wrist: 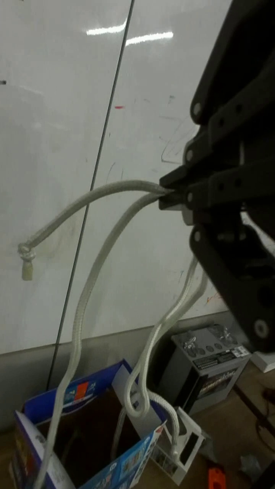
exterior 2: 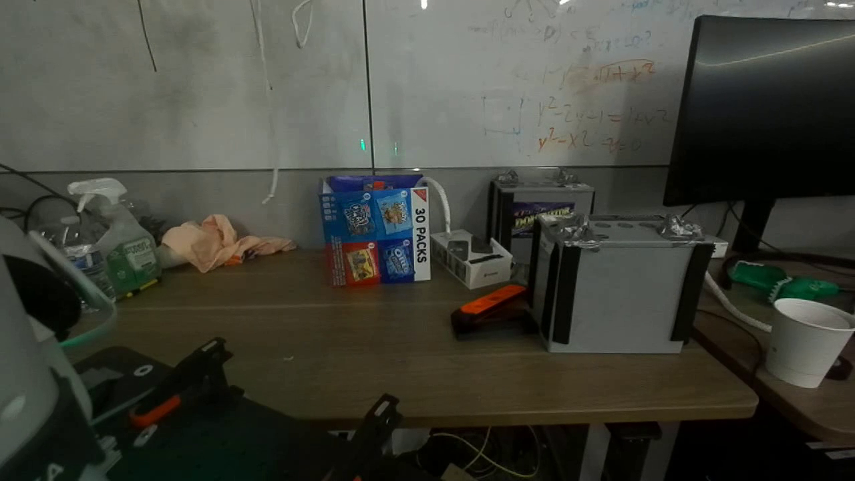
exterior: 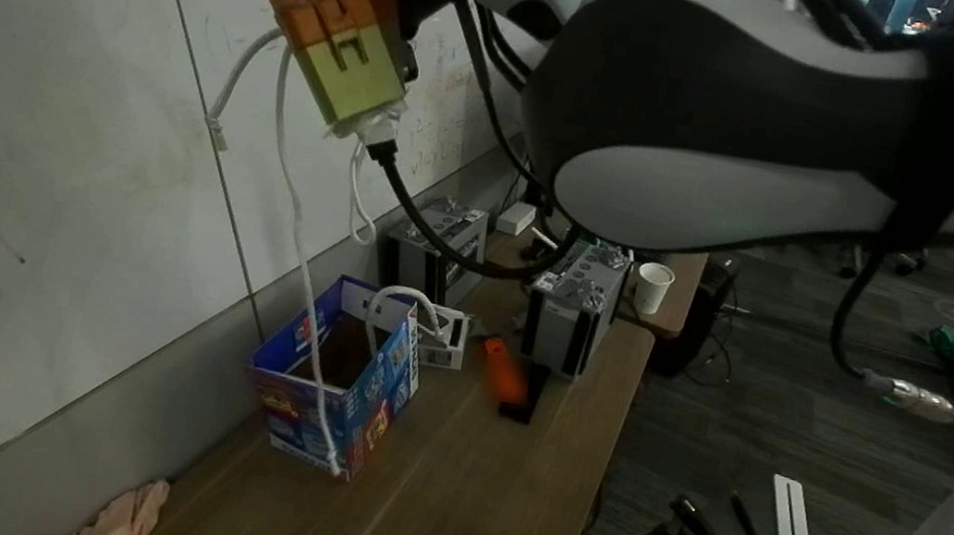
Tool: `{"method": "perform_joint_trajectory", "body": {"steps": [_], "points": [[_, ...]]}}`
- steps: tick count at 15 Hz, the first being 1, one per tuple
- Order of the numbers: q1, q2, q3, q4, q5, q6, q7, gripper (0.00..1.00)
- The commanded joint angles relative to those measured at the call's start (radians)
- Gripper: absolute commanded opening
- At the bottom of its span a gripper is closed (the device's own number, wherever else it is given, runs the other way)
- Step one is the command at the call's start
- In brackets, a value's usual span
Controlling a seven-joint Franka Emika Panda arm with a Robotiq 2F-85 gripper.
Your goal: Place the white ropes inside the blue box then push the box to the left
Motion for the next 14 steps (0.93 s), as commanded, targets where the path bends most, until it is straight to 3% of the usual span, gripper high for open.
{"method": "perform_joint_trajectory", "body": {"steps": [1, 10, 14], "points": [[-0.158, -0.054, 0.117, 0.028, 0.002, 0.005, 0.037, 0.02], [-0.521, 0.037, 0.301, 0.11, -0.058, 0.059, 0.05, 0.02], [-0.612, 0.067, 0.365, 0.159, -0.07, 0.046, 0.056, 0.02]]}}
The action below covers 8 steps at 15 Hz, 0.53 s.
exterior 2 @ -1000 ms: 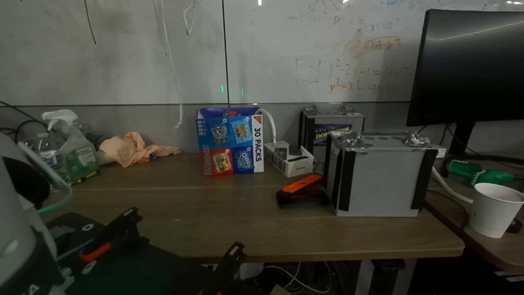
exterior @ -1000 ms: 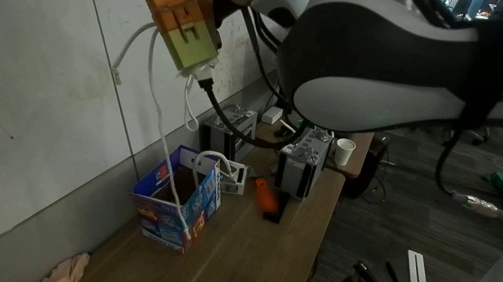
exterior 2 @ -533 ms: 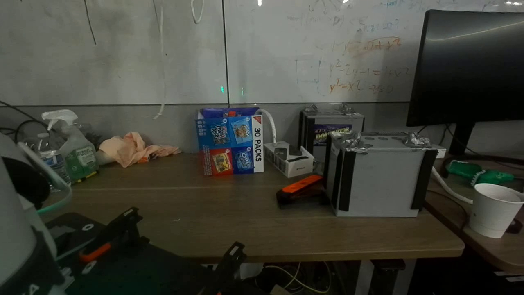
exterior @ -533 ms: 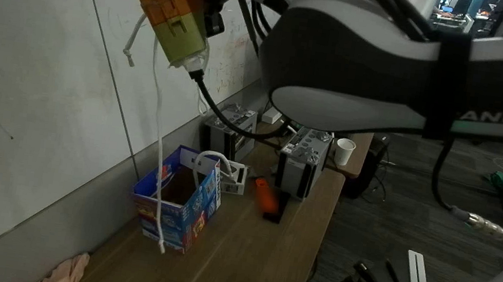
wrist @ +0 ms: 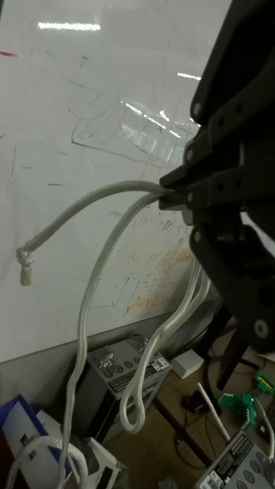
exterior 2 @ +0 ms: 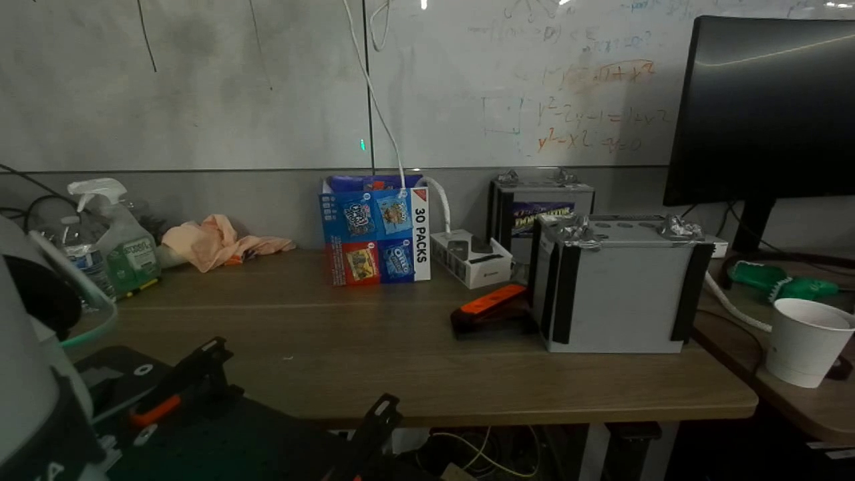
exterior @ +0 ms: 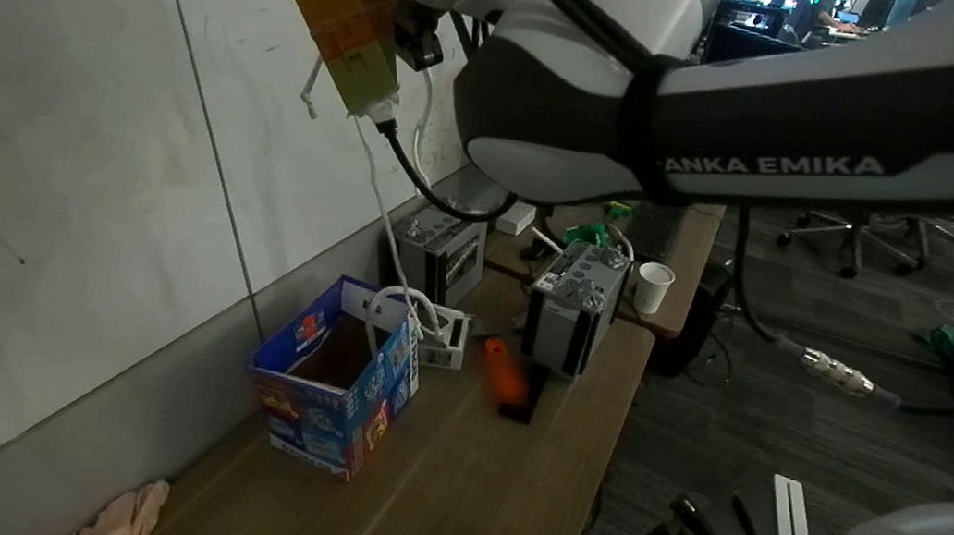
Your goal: Place the white ropes inside the blue box then push the box to the left
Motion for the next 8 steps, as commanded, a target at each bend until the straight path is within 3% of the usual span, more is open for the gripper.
{"method": "perform_joint_trajectory", "body": {"steps": [1, 8], "points": [[-0.077, 0.018, 0.059, 0.073, -0.037, -0.001, 0.037, 0.02], [-0.113, -0.055, 0.123, 0.116, -0.039, -0.012, 0.057, 0.02]]}}
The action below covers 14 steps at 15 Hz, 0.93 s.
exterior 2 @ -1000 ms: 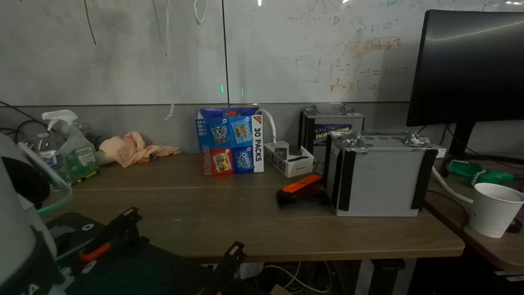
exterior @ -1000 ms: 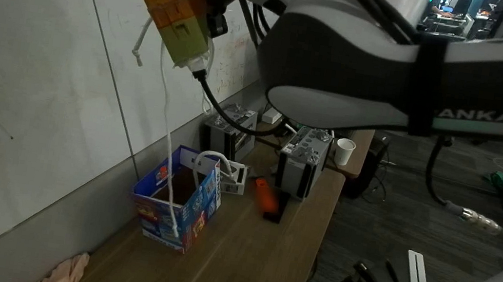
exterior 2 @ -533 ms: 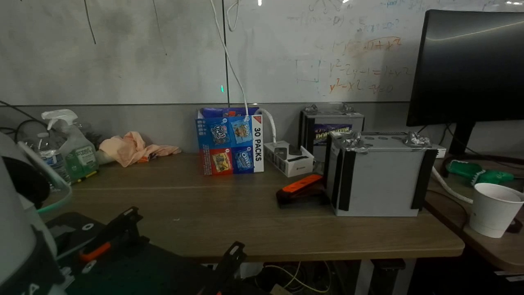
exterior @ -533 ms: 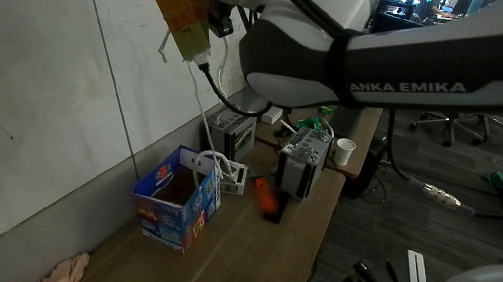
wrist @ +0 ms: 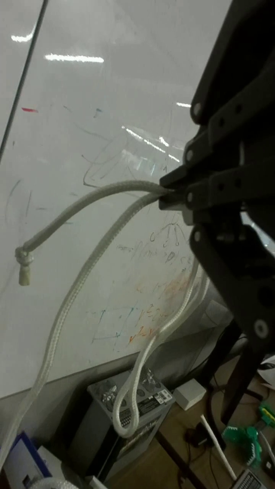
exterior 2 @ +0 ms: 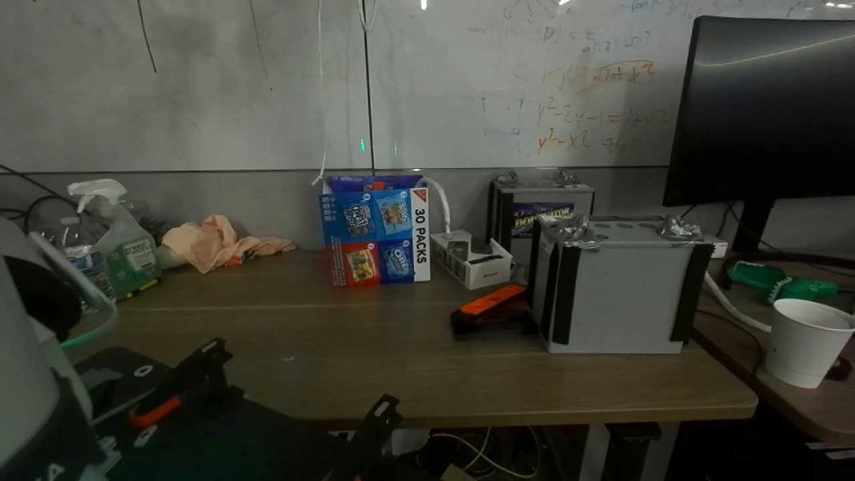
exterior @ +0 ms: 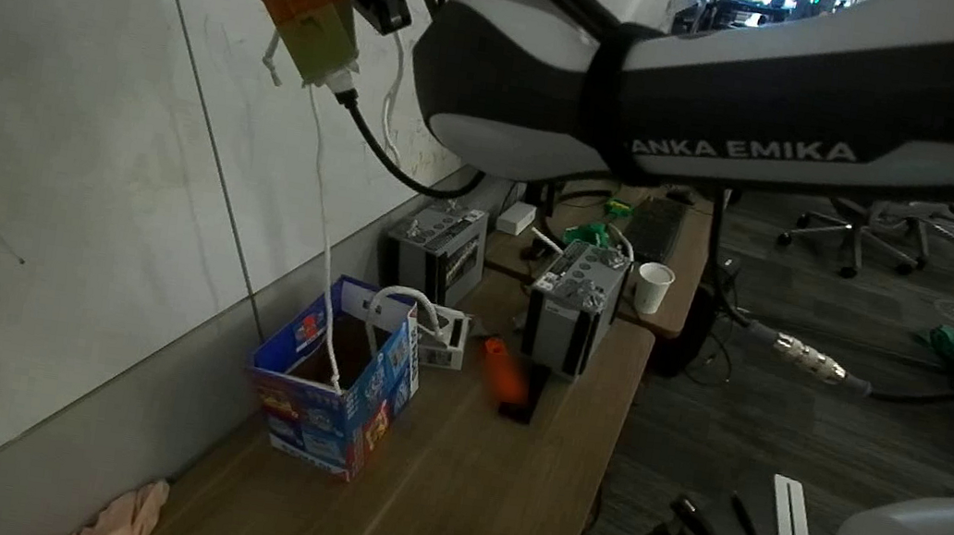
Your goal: Place the white ropes inside the blue box then push the box to the left
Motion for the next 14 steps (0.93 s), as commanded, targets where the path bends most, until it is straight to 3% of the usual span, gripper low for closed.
{"method": "perform_joint_trajectory", "body": {"steps": [1, 8, 14], "points": [[-0.063, -0.049, 0.057, 0.039, -0.025, -0.008, 0.045, 0.02], [-0.214, -0.032, 0.165, 0.07, -0.011, 0.014, 0.028, 0.02], [-0.379, 0.029, 0.317, 0.07, 0.011, 0.04, 0.0, 0.02]]}}
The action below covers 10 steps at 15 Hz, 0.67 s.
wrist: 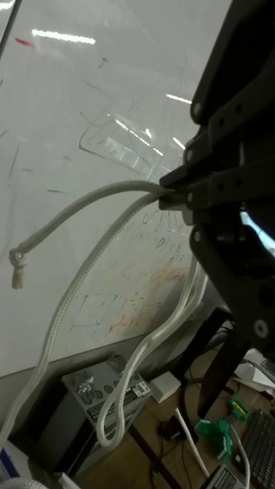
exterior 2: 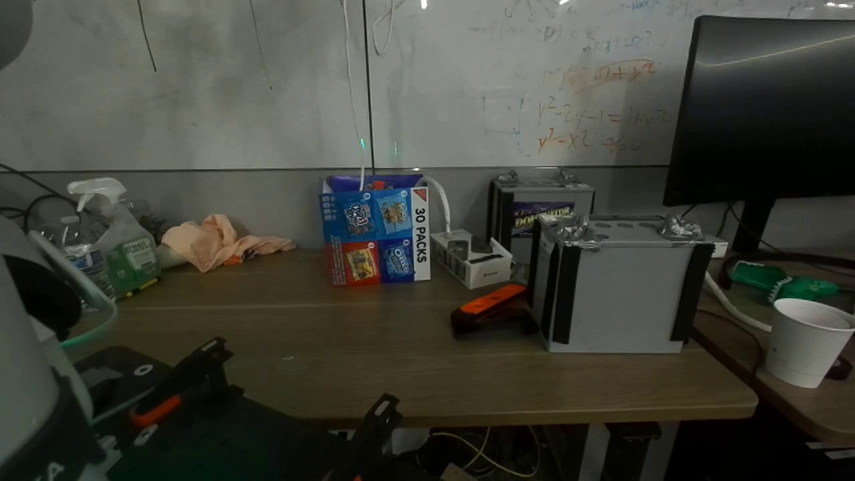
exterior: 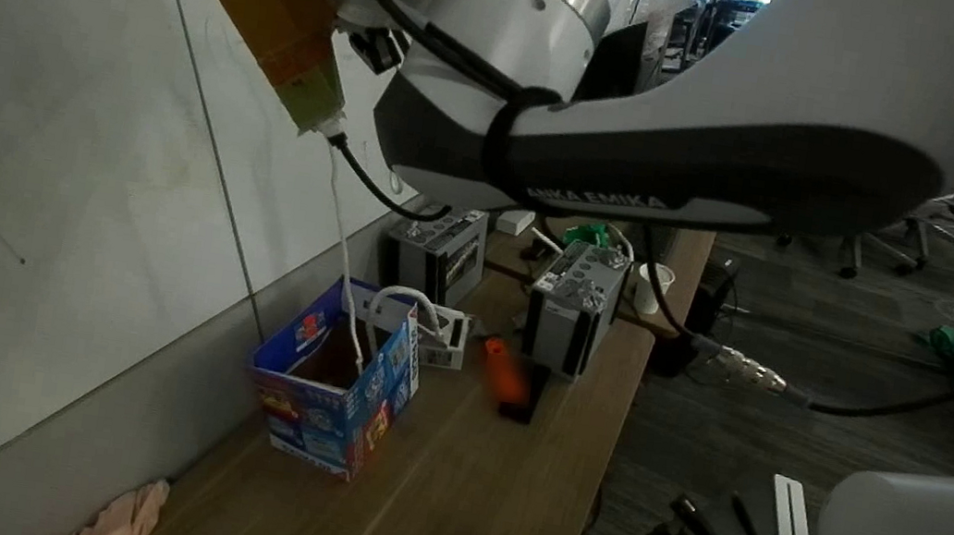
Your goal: Place the white ropes inside the blue box then push the box to the left
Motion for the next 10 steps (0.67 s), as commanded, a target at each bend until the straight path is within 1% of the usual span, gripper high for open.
{"method": "perform_joint_trajectory", "body": {"steps": [1, 4, 8, 9, 10], "points": [[-0.09, 0.058, 0.092, 0.025, 0.02, 0.037, -0.029, 0.02], [-0.115, 0.118, 0.155, 0.019, 0.037, 0.023, -0.078, 0.02], [-0.14, 0.27, 0.266, 0.011, 0.073, 0.016, -0.193, 0.02], [-0.147, 0.317, 0.294, 0.011, 0.026, 0.001, -0.185, 0.02], [-0.161, 0.354, 0.324, 0.004, 0.023, -0.003, -0.208, 0.02]]}}
